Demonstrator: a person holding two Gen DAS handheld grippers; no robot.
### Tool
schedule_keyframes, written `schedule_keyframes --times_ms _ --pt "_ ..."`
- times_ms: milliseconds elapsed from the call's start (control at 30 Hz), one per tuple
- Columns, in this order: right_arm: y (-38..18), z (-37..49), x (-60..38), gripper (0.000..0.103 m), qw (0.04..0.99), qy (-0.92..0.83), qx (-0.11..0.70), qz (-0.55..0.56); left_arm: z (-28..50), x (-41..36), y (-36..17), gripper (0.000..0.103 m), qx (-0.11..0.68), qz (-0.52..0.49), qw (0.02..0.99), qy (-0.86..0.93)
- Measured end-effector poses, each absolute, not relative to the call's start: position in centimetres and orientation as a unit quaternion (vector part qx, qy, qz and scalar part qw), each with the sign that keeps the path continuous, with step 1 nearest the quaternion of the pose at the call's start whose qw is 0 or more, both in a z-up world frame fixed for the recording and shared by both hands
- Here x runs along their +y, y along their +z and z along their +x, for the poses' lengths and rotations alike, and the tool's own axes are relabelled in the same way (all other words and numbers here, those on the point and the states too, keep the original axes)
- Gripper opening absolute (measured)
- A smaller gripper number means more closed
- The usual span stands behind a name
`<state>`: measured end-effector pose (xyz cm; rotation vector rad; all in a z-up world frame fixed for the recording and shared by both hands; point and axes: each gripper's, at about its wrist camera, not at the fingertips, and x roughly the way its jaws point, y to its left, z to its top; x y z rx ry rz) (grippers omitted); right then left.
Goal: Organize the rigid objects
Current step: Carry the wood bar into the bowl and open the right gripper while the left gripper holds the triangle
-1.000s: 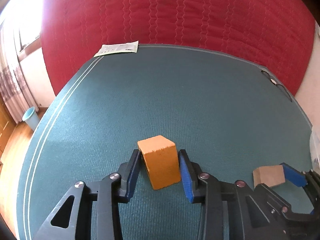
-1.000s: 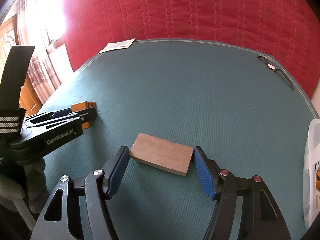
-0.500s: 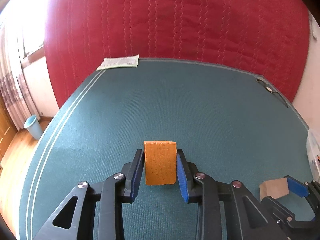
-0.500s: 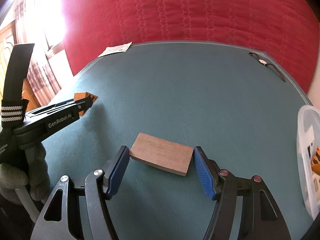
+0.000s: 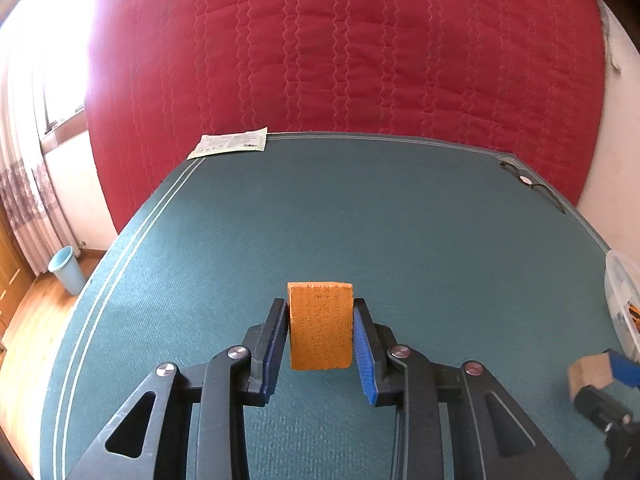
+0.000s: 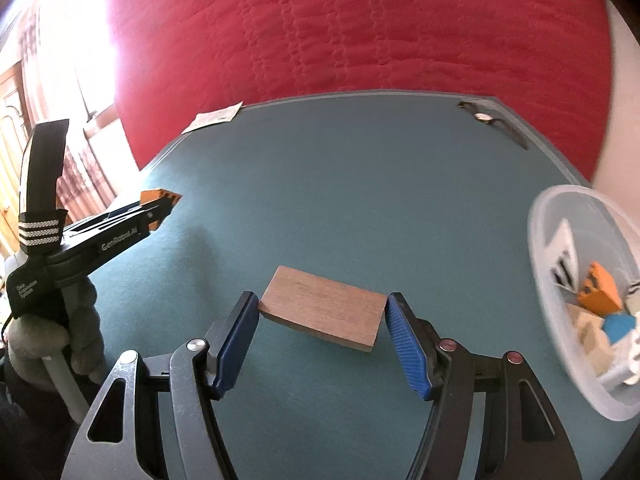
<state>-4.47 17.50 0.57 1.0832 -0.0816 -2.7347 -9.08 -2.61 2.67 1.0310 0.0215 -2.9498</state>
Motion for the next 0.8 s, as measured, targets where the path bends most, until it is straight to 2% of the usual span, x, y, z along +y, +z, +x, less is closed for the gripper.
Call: schedule_keyframes --times_ms 800 --pt "4.1 -2.1 33.4 0.066 -0.083 -0.948 -0.082 0.295 -6.0 2.4 3.3 0.034 -0.019 0.335 -0.038 -0.941"
